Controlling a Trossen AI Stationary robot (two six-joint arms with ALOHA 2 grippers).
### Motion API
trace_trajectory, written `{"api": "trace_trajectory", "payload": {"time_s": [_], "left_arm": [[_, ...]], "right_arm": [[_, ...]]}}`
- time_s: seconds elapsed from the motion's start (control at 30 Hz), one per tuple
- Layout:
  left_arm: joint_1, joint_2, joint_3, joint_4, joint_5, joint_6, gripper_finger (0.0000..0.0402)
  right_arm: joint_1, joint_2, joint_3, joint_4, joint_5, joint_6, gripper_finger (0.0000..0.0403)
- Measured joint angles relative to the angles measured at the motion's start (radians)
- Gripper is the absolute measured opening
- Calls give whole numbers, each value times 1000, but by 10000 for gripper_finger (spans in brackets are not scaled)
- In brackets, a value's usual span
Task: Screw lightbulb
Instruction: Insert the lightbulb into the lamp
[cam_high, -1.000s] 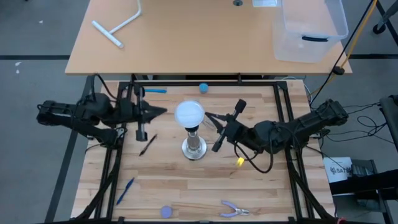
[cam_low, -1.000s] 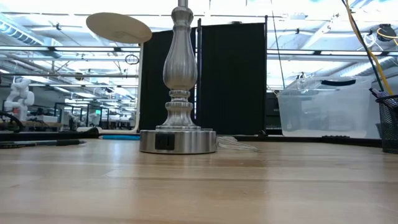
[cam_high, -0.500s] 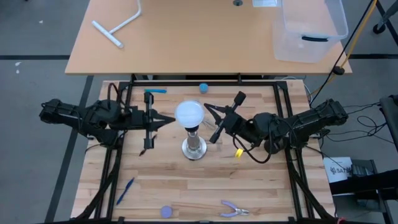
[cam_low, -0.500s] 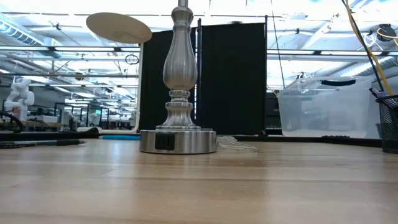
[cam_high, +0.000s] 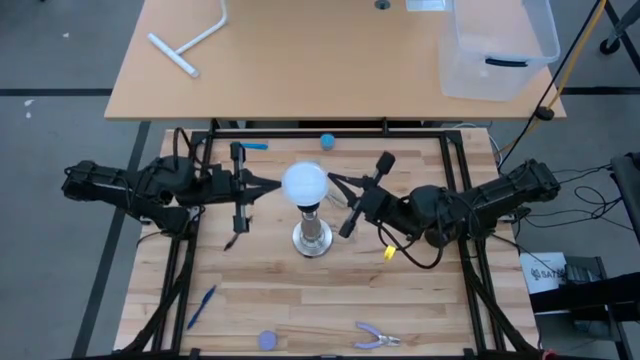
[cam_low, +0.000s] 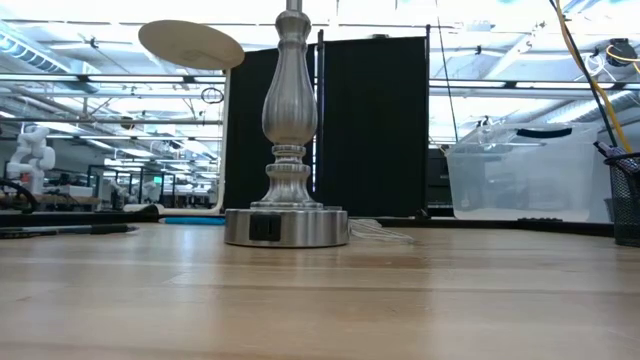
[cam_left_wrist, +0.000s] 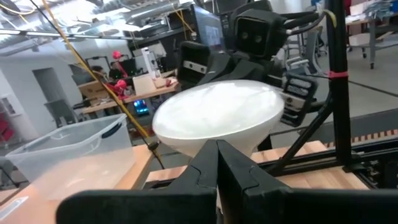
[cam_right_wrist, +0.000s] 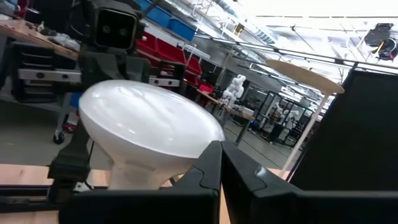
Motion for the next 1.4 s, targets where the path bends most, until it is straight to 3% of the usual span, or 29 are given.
{"api": "trace_trajectory", "payload": {"time_s": [0.73, 1.03, 1.4], "left_arm": [[114, -4, 0, -4, -2, -46, 0], [47, -70, 0, 2, 18, -9, 0], [-33, -17, 0, 21, 65, 14, 0]], "right_arm": [[58, 3, 1, -51, 1, 53, 0], [57, 3, 1, -61, 57, 42, 0], [-14, 3, 1, 15, 46, -3, 0]]}}
